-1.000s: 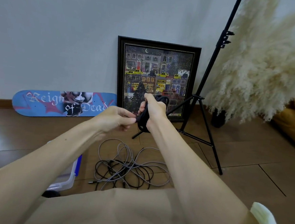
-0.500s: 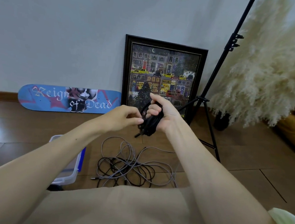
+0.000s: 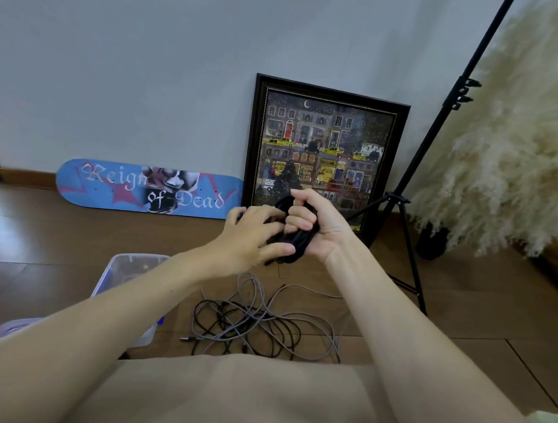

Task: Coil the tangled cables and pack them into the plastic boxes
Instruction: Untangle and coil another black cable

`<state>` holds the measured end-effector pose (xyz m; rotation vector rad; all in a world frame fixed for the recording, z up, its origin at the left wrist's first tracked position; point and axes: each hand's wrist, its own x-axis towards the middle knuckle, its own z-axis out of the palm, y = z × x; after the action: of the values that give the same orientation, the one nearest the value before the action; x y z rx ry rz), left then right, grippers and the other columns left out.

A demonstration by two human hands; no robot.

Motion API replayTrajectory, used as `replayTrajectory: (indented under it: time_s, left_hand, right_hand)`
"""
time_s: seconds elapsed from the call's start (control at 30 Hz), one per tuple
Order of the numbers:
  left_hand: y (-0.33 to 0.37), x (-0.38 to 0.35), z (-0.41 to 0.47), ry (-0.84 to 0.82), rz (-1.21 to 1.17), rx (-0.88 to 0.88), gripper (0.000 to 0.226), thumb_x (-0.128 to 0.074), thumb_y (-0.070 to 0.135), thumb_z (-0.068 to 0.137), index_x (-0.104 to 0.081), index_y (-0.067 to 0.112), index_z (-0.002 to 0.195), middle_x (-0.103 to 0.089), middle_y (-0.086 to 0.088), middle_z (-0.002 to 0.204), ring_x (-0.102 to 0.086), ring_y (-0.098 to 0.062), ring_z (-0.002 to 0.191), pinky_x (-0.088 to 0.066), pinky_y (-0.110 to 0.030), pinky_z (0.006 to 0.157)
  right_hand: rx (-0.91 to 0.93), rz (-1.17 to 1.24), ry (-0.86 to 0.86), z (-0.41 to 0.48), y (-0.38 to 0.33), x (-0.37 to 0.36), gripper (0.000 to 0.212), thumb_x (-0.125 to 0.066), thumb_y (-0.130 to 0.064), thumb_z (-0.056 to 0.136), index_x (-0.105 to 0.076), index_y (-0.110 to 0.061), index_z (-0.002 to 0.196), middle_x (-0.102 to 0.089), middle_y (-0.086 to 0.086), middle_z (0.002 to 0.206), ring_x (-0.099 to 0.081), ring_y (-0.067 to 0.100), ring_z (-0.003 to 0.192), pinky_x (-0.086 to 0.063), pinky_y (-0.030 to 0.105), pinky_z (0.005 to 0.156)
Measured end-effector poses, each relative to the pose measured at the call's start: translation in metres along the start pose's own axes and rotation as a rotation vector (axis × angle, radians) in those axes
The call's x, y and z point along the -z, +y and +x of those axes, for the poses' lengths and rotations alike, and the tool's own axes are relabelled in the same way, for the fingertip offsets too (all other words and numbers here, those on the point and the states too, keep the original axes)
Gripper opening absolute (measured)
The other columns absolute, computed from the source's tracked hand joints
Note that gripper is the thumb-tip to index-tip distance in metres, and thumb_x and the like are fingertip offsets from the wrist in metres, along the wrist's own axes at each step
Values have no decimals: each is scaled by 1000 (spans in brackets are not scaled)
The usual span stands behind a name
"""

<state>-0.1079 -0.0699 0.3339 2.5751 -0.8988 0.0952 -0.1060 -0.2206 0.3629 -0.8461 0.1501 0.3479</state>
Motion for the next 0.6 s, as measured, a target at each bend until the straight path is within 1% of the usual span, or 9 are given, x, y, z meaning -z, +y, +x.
replayTrajectory:
  time_s: [0.07, 0.1, 0.17, 0.23, 0.27, 0.37, 0.47, 0.53, 0.6]
  left_hand:
    - [-1, 9, -1, 43, -174, 6, 90, -38, 79, 64, -48, 23, 134, -36, 2, 140, -29, -13, 131, -12, -28, 105]
    - [-2, 14, -1, 98, -289, 16, 95, -40, 83, 60, -48, 22, 132, -38, -1, 137, -33, -14, 127, -19, -29, 106]
    - [-4, 23, -3, 223, -528, 103, 75, -50, 72, 74, -44, 22, 130, -40, -6, 132, -37, -12, 121, -29, -20, 99]
    - [-3, 28, -8, 298, -750, 256, 50, -58, 42, 89, -36, 22, 128, -42, -7, 127, -43, -10, 111, -36, -11, 84]
    - [-3, 29, -9, 280, -835, 341, 49, -60, 36, 89, -33, 21, 127, -46, -6, 123, -46, -10, 107, -38, -12, 80]
    - [-5, 25, -14, 92, -1052, 503, 63, -64, 42, 84, -34, 19, 135, -60, -2, 115, -58, -14, 105, -45, -33, 93]
    - [3, 24, -15, -40, -1372, 492, 64, -63, 47, 77, -51, 9, 128, -67, -11, 112, -64, -25, 103, -48, -47, 97]
    - [9, 22, -12, -57, -1479, 448, 52, -61, 45, 75, -62, 7, 111, -70, -13, 101, -67, -24, 95, -53, -41, 90]
    - [12, 21, -9, -1, -1552, 462, 33, -60, 38, 82, -65, 8, 95, -70, -9, 78, -68, -18, 74, -55, -31, 75]
  right_hand:
    - [-12, -13, -80, -3, -2, 1, 40, -53, -14, 84, -45, -18, 45, -30, -8, 32, -27, 5, 27, -29, 16, 38]
    - [-12, -23, -125, -5, -4, 2, 35, -54, -14, 80, -44, -17, 46, -30, -7, 31, -27, 5, 26, -29, 16, 38]
    - [-6, -41, -212, -9, -7, 4, 30, -58, -12, 75, -42, -16, 50, -31, -6, 31, -28, 5, 26, -31, 17, 37]
    - [-12, -44, -312, -10, -8, 9, 33, -67, -8, 69, -39, -16, 52, -33, -7, 31, -31, 5, 26, -35, 19, 37]
    - [-16, -45, -357, -10, -8, 11, 35, -70, -7, 68, -40, -16, 52, -35, -7, 31, -32, 5, 26, -36, 20, 37]
    - [-38, -39, -463, -12, -8, 15, 36, -72, -5, 70, -41, -16, 54, -40, -7, 32, -34, 5, 26, -37, 20, 38]
    - [-86, 11, -590, -14, -8, 13, 26, -61, -3, 81, -47, -11, 60, -49, -2, 36, -33, 10, 29, -37, 21, 42]
    - [-108, 48, -627, -16, -7, 10, 23, -55, -3, 84, -50, -9, 63, -53, 1, 39, -45, 12, 31, -39, 23, 45]
    - [-109, 42, -595, -18, -8, 7, 20, -63, -5, 81, -52, -7, 64, -51, 1, 38, -50, 12, 32, -43, 24, 45]
